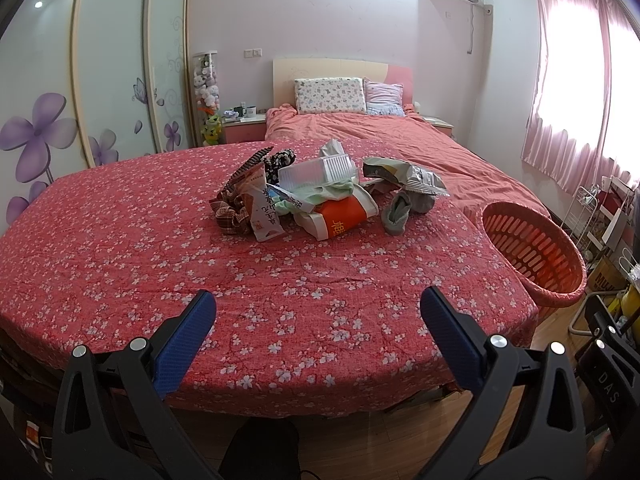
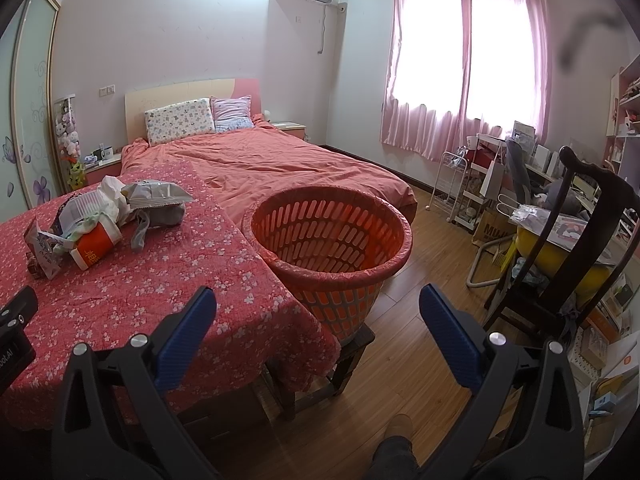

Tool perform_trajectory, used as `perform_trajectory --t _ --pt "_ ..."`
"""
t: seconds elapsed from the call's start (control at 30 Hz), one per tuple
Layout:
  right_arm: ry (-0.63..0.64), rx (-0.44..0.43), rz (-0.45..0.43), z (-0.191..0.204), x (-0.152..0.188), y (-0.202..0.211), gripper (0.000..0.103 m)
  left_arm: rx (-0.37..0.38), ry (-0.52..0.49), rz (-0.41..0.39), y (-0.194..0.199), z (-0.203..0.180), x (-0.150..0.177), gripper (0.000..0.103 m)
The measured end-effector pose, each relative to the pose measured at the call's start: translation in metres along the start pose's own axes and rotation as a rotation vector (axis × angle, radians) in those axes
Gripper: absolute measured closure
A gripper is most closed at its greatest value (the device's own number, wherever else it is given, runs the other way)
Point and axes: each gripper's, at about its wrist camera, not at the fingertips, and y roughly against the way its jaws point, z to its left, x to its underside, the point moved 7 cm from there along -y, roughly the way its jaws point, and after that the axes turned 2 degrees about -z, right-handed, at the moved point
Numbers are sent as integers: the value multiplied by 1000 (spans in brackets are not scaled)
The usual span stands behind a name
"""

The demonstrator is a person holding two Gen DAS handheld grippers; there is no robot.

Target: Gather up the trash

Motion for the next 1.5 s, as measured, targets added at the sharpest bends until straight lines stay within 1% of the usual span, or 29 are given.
perform_trajectory --t 0.97,1.07,1.17,1.2,1.3,1.4,1.5 --pt "-9 -10 8 2 2 -3 4 2 2 7 -2 -9 7 2" --pt "-18 -15 11 4 3 -6 4 -1 10 11 -9 -4 11 2" --pt "-20 -40 16 12 3 -14 4 -13 20 22 -14 1 8 2" --pt "-21 -43 17 8 4 -14 4 -14 28 29 -18 5 9 2" --pt "-15 -87 31 24 5 -19 4 -8 56 56 -33 21 5 2" --pt "-13 -123 51 40 7 -28 4 -27 88 62 -52 39 -4 2" --pt "-6 -134 60 47 8 -32 4 -37 121 43 -69 55 -19 3"
